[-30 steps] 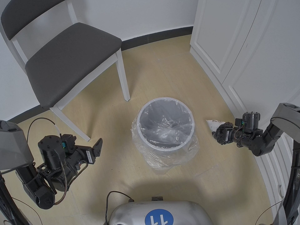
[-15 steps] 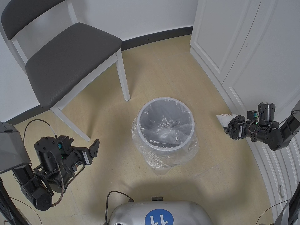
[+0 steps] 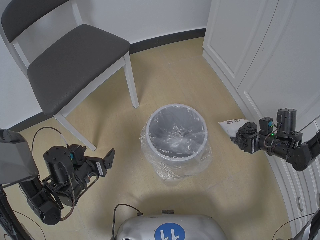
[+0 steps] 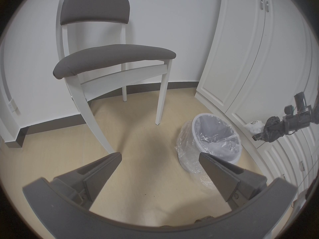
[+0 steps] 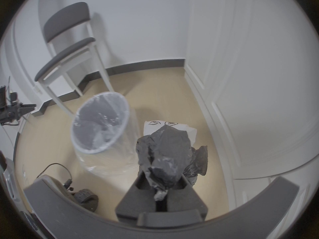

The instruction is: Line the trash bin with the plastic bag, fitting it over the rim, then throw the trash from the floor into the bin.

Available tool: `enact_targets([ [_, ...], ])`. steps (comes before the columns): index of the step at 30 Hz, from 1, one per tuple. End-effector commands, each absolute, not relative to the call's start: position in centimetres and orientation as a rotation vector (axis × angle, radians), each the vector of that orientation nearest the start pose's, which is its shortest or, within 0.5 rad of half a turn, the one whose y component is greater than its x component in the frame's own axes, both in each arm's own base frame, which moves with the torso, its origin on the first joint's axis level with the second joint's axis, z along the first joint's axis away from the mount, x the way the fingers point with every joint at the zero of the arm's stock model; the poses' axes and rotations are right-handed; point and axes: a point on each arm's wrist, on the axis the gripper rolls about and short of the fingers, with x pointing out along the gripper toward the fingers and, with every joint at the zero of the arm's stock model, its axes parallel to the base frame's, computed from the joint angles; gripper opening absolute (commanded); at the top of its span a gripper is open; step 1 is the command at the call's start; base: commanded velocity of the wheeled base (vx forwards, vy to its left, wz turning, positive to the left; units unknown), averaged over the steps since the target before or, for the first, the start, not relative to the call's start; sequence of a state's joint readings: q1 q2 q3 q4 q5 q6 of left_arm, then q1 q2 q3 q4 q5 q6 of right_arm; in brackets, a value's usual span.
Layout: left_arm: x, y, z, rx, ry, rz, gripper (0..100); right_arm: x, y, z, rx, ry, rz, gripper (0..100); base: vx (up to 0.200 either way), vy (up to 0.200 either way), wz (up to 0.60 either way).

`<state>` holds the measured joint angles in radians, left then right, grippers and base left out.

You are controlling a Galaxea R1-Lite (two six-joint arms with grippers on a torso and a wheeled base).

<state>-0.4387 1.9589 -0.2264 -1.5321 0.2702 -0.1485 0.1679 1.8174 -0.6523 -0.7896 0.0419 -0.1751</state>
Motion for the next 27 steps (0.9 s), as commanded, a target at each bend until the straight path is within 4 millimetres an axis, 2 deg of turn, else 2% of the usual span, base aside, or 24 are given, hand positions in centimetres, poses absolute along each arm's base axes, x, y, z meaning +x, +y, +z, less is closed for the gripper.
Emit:
enact_targets([
  [1,23.3,-10.9,8.3,-0.088,0.163,-0.177,100,25.4,10.3,15.0,-0.226,0.251,0.385,0,0.000,0.000,0.00],
  [4,23.1,-10.6,8.8,-0.080,0.147,-0.174,100,24.0,13.2,15.9,-0.198,0.201,0.451,0,0.000,0.000,0.00],
  [6,23.0,-10.6,8.8,-0.079,0.145,-0.173,100,23.7,13.9,16.0,-0.183,0.189,0.464,0,0.000,0.000,0.00],
  [7,23.0,-10.5,9.2,-0.075,0.131,-0.173,100,23.4,15.5,16.3,-0.155,0.154,0.490,0,0.000,0.000,0.00],
  [8,22.9,-10.5,9.2,-0.075,0.131,-0.173,100,23.5,15.6,16.4,-0.154,0.151,0.493,0,0.000,0.000,0.00],
  [9,22.7,-10.5,9.4,-0.074,0.126,-0.180,100,24.3,16.7,16.7,-0.144,0.133,0.501,0,0.000,0.000,0.00],
  [12,22.3,-11.1,9.5,-0.072,0.122,-0.206,100,26.2,18.1,18.2,-0.125,0.080,0.484,0,0.000,0.000,0.00],
  [16,22.0,-11.7,9.5,-0.058,0.115,-0.187,100,26.4,19.1,19.3,-0.033,0.063,0.486,0,0.000,0.000,0.00],
  [18,22.0,-12.0,9.7,-0.058,0.106,-0.171,100,26.2,20.0,19.5,0.094,0.101,0.518,0,0.000,0.000,0.00],
  [23,20.9,-12.8,10.8,-0.072,0.069,-0.218,100,29.2,21.8,19.2,0.233,0.232,0.473,0,0.000,0.000,0.00],
  [27,20.2,-12.7,12.2,-0.069,0.014,-0.234,100,30.3,22.7,19.3,0.311,0.338,0.451,0,0.000,0.000,0.00],
])
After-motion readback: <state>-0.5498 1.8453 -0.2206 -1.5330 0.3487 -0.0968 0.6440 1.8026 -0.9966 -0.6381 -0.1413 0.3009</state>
